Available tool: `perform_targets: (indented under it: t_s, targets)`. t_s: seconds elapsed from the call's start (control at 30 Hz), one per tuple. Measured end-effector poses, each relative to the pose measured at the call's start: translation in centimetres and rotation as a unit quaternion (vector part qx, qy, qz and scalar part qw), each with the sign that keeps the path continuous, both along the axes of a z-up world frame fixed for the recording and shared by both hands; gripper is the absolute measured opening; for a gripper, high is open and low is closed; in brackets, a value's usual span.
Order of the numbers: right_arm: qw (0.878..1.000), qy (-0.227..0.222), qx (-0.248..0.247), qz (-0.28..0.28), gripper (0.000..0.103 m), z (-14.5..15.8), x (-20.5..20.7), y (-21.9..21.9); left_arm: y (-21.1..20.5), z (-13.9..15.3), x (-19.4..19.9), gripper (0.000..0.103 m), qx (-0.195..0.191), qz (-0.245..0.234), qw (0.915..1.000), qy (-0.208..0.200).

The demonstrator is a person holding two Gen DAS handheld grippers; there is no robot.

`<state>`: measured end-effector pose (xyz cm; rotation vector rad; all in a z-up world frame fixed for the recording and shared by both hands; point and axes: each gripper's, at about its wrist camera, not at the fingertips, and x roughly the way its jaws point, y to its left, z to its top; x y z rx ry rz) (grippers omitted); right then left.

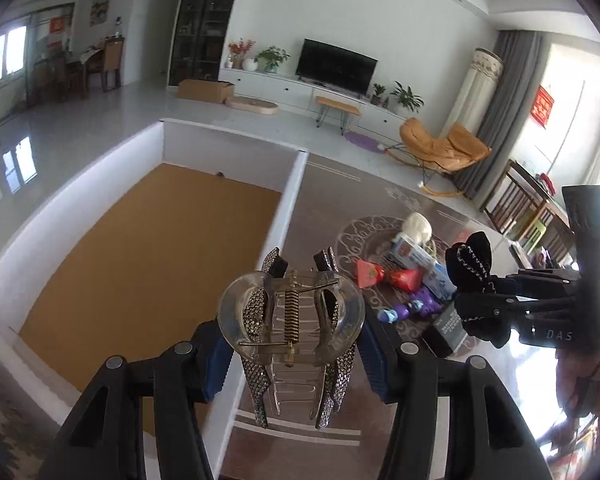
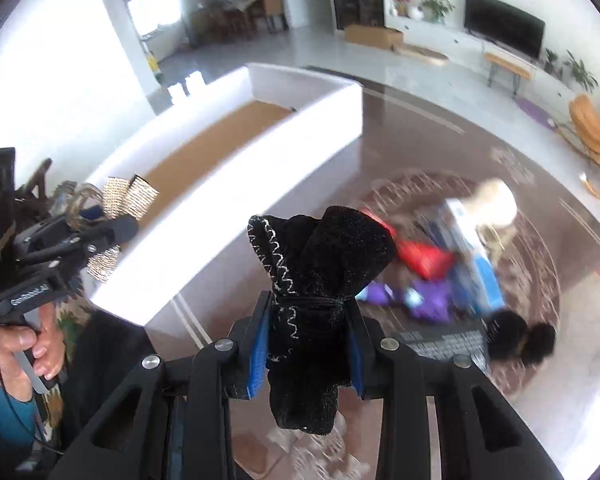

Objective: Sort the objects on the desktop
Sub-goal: 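Carry both items over the white bin and open both tools to drop them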

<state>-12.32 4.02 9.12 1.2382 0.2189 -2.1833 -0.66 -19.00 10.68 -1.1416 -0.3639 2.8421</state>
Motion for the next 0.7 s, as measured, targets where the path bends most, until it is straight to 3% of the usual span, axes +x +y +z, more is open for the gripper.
perform_targets:
  t_s: [0.07,0.17,0.33,0.43,0.47,0.5,0.57,0.7]
  targets:
    - [0.999,0.008,-0.036,0.036,0.034,1.9,-0.1,-5.2,-4.1,-0.1,-0.4,0.055,-0.016,0.046,0.9987,-0.012]
    - [0.995,0.012,-0.058,0.082,0.034,1.7,-0.2,-13.6,-8.9,-2.0,-1.2,0.055,-0.025,0.09,0.9944,-0.049]
    - [0.992,-0.009,-0.01,0.122,0.034,-2.5,-0.5,-23.0,-13.1,-6.2,-2.3,0.055,-0.024,0.12,0.9862,-0.112]
    - [0.991,-0.037,0.01,0.125,0.036,-5.6,-1.0,-25.4,-13.9,-7.5,-2.5,0.055,-0.025,0.128,0.9836,-0.124]
    - [0.991,-0.046,0.013,0.124,0.042,-6.3,-1.1,-25.9,-14.0,-7.8,-2.5,0.055,-0.026,0.131,0.9829,-0.127]
    - [0.991,-0.053,0.017,0.122,0.057,-7.0,-1.2,-26.1,-13.9,-7.9,-2.5,0.056,-0.037,0.135,0.9824,-0.125]
    - [0.992,-0.049,0.018,0.113,0.079,-7.5,-1.2,-26.3,-13.9,-7.9,-2.4,0.058,-0.042,0.141,0.9812,-0.126]
    - [0.996,-0.004,-0.004,0.092,0.081,-5.8,0.1,-24.4,-13.8,-7.7,-1.9,0.076,-0.051,0.163,0.9783,-0.117]
